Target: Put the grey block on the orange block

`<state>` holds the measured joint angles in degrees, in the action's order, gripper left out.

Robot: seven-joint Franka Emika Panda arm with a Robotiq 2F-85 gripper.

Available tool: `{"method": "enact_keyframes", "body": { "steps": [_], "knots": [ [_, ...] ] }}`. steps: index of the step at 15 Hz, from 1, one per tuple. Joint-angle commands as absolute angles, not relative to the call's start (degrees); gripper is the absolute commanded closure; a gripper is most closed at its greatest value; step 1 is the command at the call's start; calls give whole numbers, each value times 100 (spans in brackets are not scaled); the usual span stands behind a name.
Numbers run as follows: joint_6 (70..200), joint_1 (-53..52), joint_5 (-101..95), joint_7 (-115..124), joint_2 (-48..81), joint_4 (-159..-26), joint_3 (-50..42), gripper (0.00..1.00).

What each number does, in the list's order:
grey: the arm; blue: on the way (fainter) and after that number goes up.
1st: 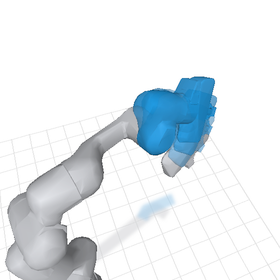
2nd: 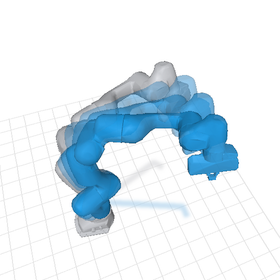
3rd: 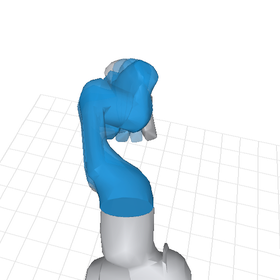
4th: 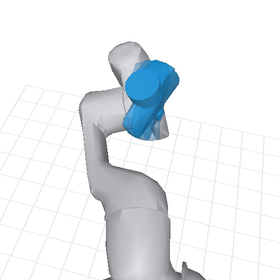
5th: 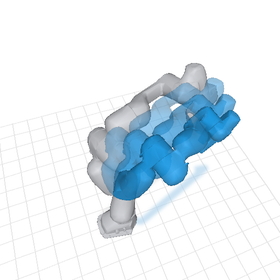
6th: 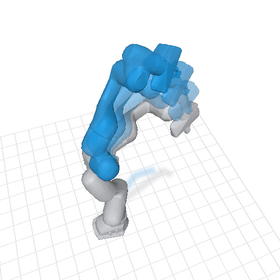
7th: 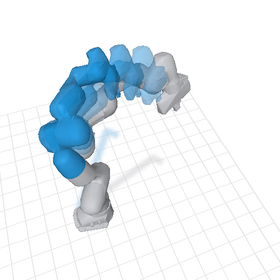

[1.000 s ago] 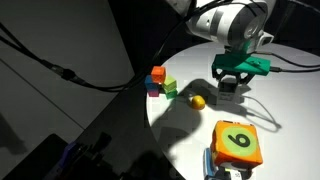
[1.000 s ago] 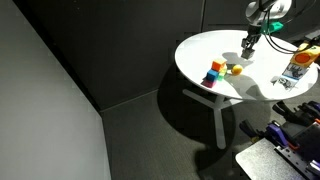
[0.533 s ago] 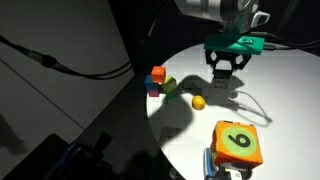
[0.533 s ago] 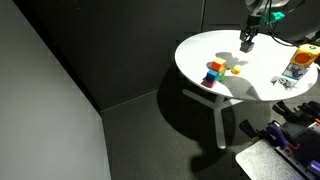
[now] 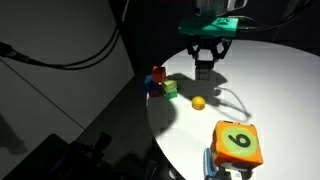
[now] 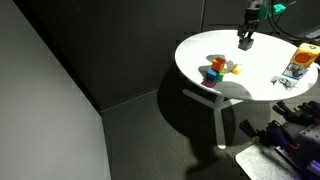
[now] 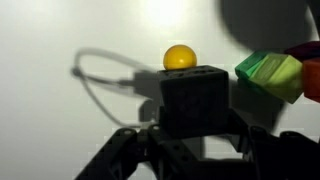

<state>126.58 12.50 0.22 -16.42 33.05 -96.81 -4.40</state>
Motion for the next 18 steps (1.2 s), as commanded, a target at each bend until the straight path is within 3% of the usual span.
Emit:
{"method": "enact_keyframes", "body": {
  "steps": [1,17,18],
  "knots": [
    [12630,1048,-199,-1413,2688,-10341,-476,66],
    [12821,615,-51,-683,1988,-11349,-364,66],
    [12842,614,-42,-683,1986,-11371,-358,41]
  ]
}}
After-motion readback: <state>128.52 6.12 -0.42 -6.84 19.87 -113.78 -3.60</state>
